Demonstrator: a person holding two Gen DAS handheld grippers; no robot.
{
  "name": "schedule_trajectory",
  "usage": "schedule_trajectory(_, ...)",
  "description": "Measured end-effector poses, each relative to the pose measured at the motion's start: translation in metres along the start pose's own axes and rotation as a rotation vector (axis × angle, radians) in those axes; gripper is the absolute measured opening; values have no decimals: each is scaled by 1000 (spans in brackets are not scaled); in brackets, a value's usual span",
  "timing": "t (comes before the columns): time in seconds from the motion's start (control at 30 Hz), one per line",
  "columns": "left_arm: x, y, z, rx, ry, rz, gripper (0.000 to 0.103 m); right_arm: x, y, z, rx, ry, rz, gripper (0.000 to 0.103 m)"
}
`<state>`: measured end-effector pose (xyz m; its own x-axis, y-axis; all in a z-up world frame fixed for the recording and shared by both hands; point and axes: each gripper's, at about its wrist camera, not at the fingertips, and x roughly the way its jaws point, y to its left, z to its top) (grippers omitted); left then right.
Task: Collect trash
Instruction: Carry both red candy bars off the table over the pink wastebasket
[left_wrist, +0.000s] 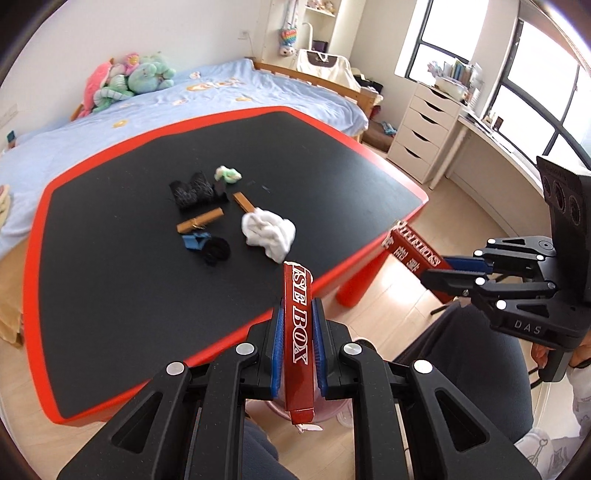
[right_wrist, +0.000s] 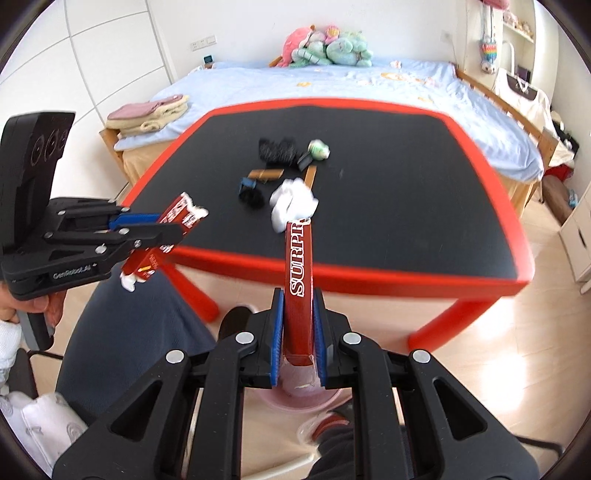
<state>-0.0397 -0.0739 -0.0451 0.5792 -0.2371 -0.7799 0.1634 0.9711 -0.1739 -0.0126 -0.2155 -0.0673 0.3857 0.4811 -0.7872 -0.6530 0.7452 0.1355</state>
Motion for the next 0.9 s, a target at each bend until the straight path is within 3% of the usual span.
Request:
schedule_trajectory(0.33, 13, -23, -21, 13, 48, -34, 14, 8, 2, -35, 35, 58, 15, 14)
schedule_trajectory(0.8, 17, -31, -19, 25, 60, -49, 14, 8, -1, -36, 49, 53, 39, 14)
schedule_trajectory(0.87, 18, -31, -18, 23, 61, -52, 18, 8, 0, -35, 45, 51, 44, 15)
schedule_trajectory(0.9, 19, -30, -18, 23, 62, -54, 21, 9, 0, -35, 43, 52, 41, 22)
